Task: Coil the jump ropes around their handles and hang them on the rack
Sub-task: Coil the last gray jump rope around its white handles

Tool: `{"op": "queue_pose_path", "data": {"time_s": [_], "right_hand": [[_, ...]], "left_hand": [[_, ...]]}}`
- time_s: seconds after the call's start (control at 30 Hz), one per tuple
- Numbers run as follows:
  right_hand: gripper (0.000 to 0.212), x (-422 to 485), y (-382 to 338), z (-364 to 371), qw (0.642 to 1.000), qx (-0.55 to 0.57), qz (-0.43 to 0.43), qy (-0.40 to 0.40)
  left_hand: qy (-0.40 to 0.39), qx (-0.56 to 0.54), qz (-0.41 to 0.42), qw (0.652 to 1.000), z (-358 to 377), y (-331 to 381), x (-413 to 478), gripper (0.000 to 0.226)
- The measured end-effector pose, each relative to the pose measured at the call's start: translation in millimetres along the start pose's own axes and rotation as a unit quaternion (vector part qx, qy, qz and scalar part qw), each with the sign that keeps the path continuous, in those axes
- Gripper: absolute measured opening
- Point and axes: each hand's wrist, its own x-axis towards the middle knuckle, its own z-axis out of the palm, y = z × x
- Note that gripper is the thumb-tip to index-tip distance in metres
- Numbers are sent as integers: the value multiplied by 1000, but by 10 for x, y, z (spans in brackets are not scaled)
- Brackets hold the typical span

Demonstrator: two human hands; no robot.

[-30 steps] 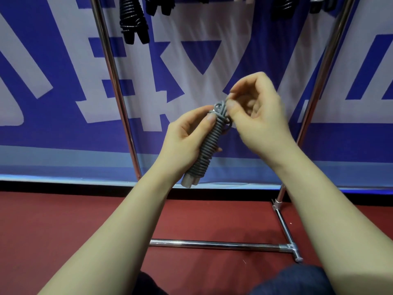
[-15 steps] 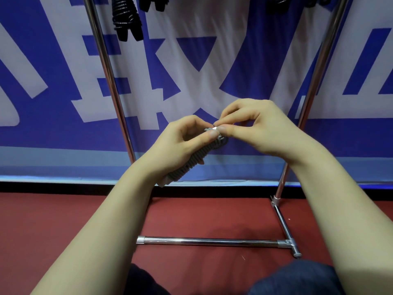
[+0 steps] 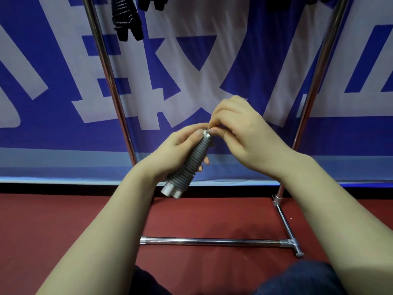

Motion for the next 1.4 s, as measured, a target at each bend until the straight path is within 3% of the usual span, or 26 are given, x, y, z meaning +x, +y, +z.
{"op": "queue_pose_path", "data": {"time_s": [0.13,0.27,0.37,0.5,0.67,0.73,0.8,1.0,1.23,1.4], "right_hand": [[11,47,-54,-6,996,-7,-25,85],[12,48,-57,28,992,-3,-16,126],[10,44,-37,27,991,31,43,120],[14,1,-31,-42,975,120,171,75],[11,-47,50,-58,963,101,244,48],[11,-49,49,-87,955,115,269,55],[13,-42,32,-130,945,138,286,76],[11,9,86,-356,897,217,354,149],[4,129,138,-720,870,314,369,94],[13,561,167,-1016,852,364,349,141]], "left_hand": [[47,-213,30,975,20,-15,64,36],[67,-273,47,958,59,30,96,35],[69,-249,26,966,87,56,75,28],[-14,-192,-10,981,173,-12,78,23],[51,-72,34,996,234,13,119,18],[41,-44,44,997,273,78,112,13],[35,-11,57,998,366,130,110,11],[125,-19,74,989,562,276,222,8],[125,-49,96,986,568,762,397,7],[129,-62,147,979,468,1383,456,5]]}}
